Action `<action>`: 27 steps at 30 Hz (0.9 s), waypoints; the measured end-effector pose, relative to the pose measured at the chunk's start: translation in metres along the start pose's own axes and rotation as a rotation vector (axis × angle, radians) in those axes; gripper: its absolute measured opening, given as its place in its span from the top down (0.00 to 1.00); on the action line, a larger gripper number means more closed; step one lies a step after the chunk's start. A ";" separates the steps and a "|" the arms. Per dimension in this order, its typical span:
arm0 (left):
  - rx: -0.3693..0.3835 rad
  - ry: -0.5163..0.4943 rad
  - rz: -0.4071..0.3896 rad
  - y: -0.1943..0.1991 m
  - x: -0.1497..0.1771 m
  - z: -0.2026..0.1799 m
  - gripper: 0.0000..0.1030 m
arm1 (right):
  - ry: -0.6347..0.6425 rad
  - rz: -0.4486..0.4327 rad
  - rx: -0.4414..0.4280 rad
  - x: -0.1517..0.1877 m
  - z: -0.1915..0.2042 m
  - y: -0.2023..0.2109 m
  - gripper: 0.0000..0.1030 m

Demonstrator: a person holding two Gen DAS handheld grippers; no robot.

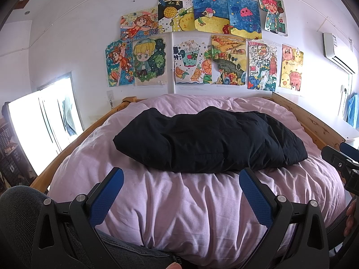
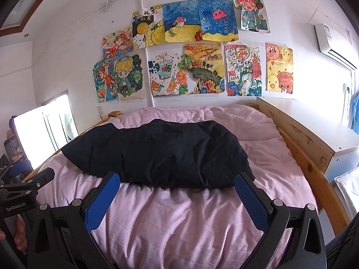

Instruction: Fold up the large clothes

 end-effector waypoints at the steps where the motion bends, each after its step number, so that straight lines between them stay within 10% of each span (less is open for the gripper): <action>1: 0.000 0.000 0.000 0.000 0.000 0.000 0.02 | 0.000 0.000 0.000 0.000 0.000 0.000 0.00; 27: 0.006 0.036 0.023 -0.002 -0.011 0.011 0.02 | -0.002 0.000 0.001 0.000 0.002 0.000 0.00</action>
Point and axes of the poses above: each gripper's, at about its wrist camera, not at the fingertips, and y roughly against the way its jaws point, z to its left, x to its underside, the point moved 5 cm from there along -y, roughly the way its jaws point, and after that the axes turned 13 degrees about y, right-handed, at the moved point
